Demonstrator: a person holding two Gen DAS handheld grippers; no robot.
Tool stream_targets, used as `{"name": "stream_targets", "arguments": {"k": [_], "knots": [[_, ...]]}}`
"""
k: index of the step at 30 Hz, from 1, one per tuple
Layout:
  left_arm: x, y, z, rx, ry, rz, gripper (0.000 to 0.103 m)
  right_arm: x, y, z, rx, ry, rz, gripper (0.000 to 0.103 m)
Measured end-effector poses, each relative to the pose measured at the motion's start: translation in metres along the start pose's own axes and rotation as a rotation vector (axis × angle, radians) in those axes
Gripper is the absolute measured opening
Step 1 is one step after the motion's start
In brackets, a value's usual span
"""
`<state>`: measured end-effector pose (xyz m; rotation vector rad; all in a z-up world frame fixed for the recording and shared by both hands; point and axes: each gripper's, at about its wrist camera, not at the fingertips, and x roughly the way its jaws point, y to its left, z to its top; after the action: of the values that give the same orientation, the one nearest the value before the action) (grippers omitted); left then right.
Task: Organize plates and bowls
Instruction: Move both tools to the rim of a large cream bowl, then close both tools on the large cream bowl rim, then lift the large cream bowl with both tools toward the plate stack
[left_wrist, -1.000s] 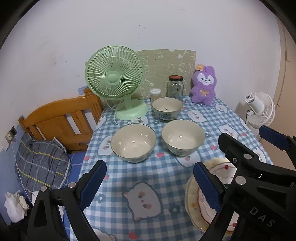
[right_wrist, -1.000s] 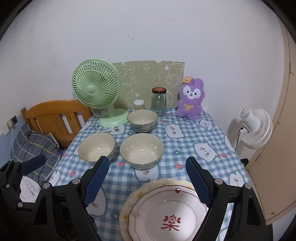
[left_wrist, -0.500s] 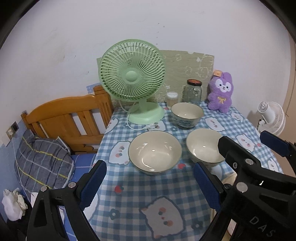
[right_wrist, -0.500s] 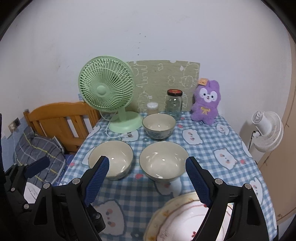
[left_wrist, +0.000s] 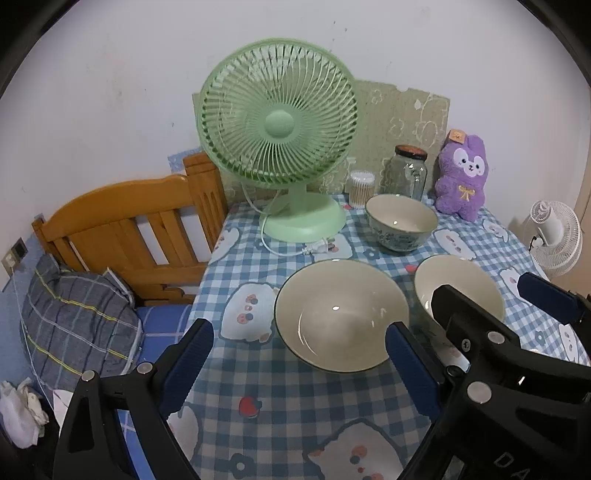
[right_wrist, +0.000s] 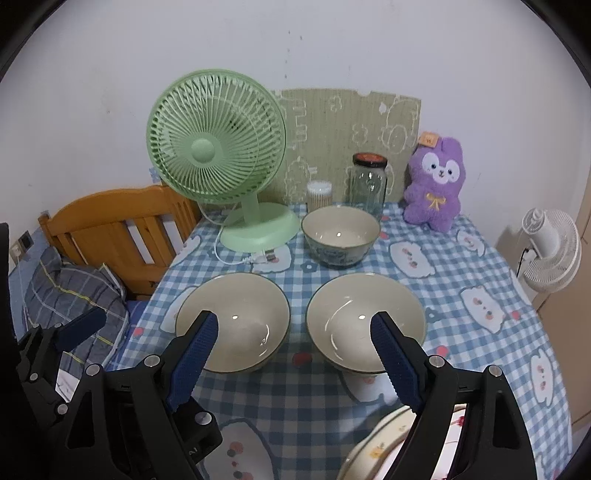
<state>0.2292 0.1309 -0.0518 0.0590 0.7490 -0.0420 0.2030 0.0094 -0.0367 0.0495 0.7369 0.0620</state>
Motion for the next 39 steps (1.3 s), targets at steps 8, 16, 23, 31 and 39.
{"name": "stream_targets", "arguments": {"k": [8,16,23,31,39], "knots": [[0.026,0.012,-0.004,-0.015,0.037,0.033,0.088,0.035,0.009,-0.004,0.011,0.072,0.010,0.078],[0.057,0.016,-0.007,-0.013,0.112,-0.004,0.069,0.068,0.015,-0.007,0.001,0.160,-0.027,0.059],[0.077,0.018,-0.011,-0.019,0.162,-0.040,0.048,0.090,0.019,-0.010,0.006,0.208,-0.017,0.051],[0.088,0.016,-0.011,-0.013,0.188,-0.079,0.036,0.105,0.021,-0.010,0.006,0.230,-0.017,0.039],[0.093,0.011,-0.012,0.009,0.203,-0.086,0.027,0.110,0.020,-0.011,-0.008,0.251,-0.035,0.020]]}}
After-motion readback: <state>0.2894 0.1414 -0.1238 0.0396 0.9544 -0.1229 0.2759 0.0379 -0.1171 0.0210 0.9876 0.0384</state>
